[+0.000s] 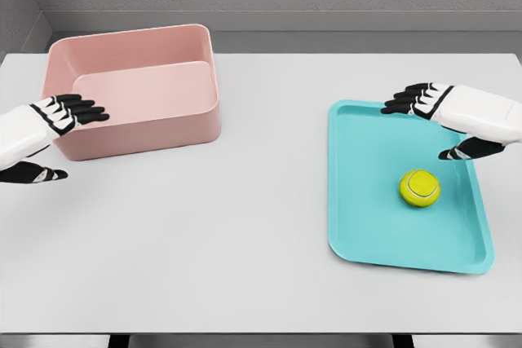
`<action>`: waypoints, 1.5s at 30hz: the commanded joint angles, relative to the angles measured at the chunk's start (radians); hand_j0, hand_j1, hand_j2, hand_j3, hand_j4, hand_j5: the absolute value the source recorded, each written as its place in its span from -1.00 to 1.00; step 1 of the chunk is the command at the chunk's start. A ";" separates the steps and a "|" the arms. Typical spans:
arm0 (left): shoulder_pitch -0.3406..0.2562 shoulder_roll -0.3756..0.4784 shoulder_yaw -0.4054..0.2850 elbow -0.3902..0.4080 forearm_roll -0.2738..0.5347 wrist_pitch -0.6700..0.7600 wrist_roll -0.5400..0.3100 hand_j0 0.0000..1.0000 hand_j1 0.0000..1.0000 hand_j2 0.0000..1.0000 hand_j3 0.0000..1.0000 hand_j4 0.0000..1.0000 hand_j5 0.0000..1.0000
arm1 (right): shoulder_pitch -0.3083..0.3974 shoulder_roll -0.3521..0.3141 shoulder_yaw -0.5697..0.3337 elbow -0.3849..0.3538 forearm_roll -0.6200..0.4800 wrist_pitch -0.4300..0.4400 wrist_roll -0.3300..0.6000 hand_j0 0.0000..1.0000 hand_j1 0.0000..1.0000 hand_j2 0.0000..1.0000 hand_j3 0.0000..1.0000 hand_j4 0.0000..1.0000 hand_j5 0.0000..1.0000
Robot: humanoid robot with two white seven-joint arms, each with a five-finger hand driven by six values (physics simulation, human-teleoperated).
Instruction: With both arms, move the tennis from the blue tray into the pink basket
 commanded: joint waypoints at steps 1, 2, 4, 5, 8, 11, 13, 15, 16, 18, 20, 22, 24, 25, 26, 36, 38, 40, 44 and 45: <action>0.000 0.008 0.000 -0.003 -0.006 0.000 -0.004 1.00 1.00 1.00 1.00 1.00 1.00 | 0.002 -0.003 -0.002 0.001 -0.007 0.001 -0.002 1.00 1.00 1.00 1.00 1.00 1.00; 0.000 0.017 0.000 -0.006 -0.006 0.000 -0.004 1.00 1.00 1.00 1.00 1.00 1.00 | 0.002 -0.003 0.000 0.001 -0.007 0.001 0.000 1.00 1.00 1.00 1.00 1.00 1.00; 0.002 0.019 -0.002 -0.017 -0.022 0.000 -0.004 1.00 1.00 1.00 1.00 1.00 1.00 | 0.002 0.003 0.000 0.001 -0.007 0.001 -0.003 1.00 1.00 1.00 1.00 1.00 1.00; 0.002 0.022 -0.014 -0.020 -0.023 0.000 -0.004 1.00 1.00 1.00 1.00 1.00 1.00 | 0.017 0.002 0.005 0.004 -0.002 0.001 -0.005 1.00 1.00 1.00 1.00 1.00 1.00; 0.000 0.051 -0.037 -0.039 -0.025 0.000 -0.033 1.00 1.00 1.00 1.00 1.00 1.00 | 0.028 0.003 0.012 0.031 0.064 0.001 -0.006 1.00 1.00 1.00 1.00 1.00 1.00; 0.000 0.057 -0.043 -0.045 -0.028 0.000 -0.062 1.00 1.00 1.00 1.00 1.00 1.00 | 0.028 0.008 0.034 0.036 0.091 0.001 -0.005 1.00 1.00 1.00 1.00 1.00 1.00; 0.000 0.062 -0.045 -0.045 -0.029 0.000 -0.071 1.00 1.00 1.00 1.00 1.00 1.00 | 0.029 0.051 0.034 0.094 0.130 0.001 -0.006 1.00 1.00 1.00 1.00 1.00 1.00; 0.000 0.070 -0.045 -0.046 -0.031 0.000 -0.078 1.00 1.00 1.00 1.00 1.00 1.00 | 0.044 0.048 0.032 0.103 0.130 0.001 -0.006 1.00 1.00 1.00 1.00 1.00 1.00; 0.000 0.068 -0.048 -0.046 -0.042 0.000 -0.090 1.00 1.00 1.00 1.00 1.00 1.00 | 0.044 0.040 0.031 0.100 0.128 0.001 -0.006 1.00 1.00 1.00 1.00 1.00 1.00; -0.005 0.068 -0.073 -0.056 -0.043 0.000 -0.119 1.00 1.00 1.00 1.00 1.00 1.00 | 0.046 0.023 0.026 0.085 0.127 0.001 -0.005 1.00 1.00 1.00 1.00 1.00 1.00; -0.005 0.068 -0.077 -0.062 -0.043 0.000 -0.119 1.00 1.00 1.00 1.00 1.00 1.00 | 0.046 -0.003 0.023 0.068 0.121 0.001 -0.002 1.00 1.00 1.00 1.00 1.00 1.00; -0.003 0.068 -0.082 -0.063 -0.045 0.000 -0.121 1.00 1.00 1.00 1.00 1.00 1.00 | 0.046 -0.035 0.021 0.033 0.117 0.001 -0.002 1.00 1.00 1.00 1.00 1.00 1.00; -0.003 0.070 -0.088 -0.063 -0.045 0.000 -0.121 1.00 1.00 1.00 1.00 1.00 1.00 | 0.048 -0.066 0.023 -0.007 0.116 0.001 -0.002 1.00 1.00 1.00 1.00 1.00 1.00; -0.003 0.071 -0.088 -0.063 -0.045 0.000 -0.121 1.00 1.00 1.00 1.00 1.00 1.00 | 0.048 -0.074 0.023 -0.018 0.114 0.001 -0.002 1.00 1.00 1.00 1.00 1.00 1.00; -0.003 0.077 -0.088 -0.063 -0.043 0.000 -0.121 1.00 1.00 1.00 1.00 1.00 1.00 | 0.049 -0.080 0.026 -0.028 0.114 0.001 -0.002 1.00 1.00 1.00 1.00 1.00 1.00; -0.003 0.097 -0.108 -0.062 -0.039 0.000 -0.121 1.00 1.00 1.00 1.00 1.00 1.00 | 0.083 -0.089 0.038 -0.078 0.116 0.001 0.000 1.00 1.00 1.00 1.00 1.00 1.00; -0.003 0.099 -0.109 -0.062 -0.040 0.000 -0.121 1.00 1.00 1.00 1.00 1.00 1.00 | 0.083 -0.071 0.044 -0.073 0.125 0.001 0.000 1.00 1.00 1.00 1.00 1.00 1.00; -0.002 0.099 -0.109 -0.062 -0.042 0.000 -0.121 1.00 1.00 1.00 1.00 1.00 1.00 | 0.087 -0.058 0.046 -0.068 0.128 0.001 0.001 1.00 1.00 1.00 1.00 1.00 1.00; -0.002 0.126 -0.129 -0.060 -0.032 0.000 -0.121 1.00 1.00 1.00 1.00 1.00 1.00 | 0.101 -0.012 0.046 -0.021 0.144 0.001 0.032 1.00 1.00 1.00 1.00 1.00 1.00; -0.002 0.136 -0.143 -0.060 -0.031 0.000 -0.121 1.00 1.00 1.00 1.00 1.00 1.00 | 0.101 -0.005 0.046 -0.016 0.142 0.001 0.047 1.00 1.00 1.00 1.00 1.00 1.00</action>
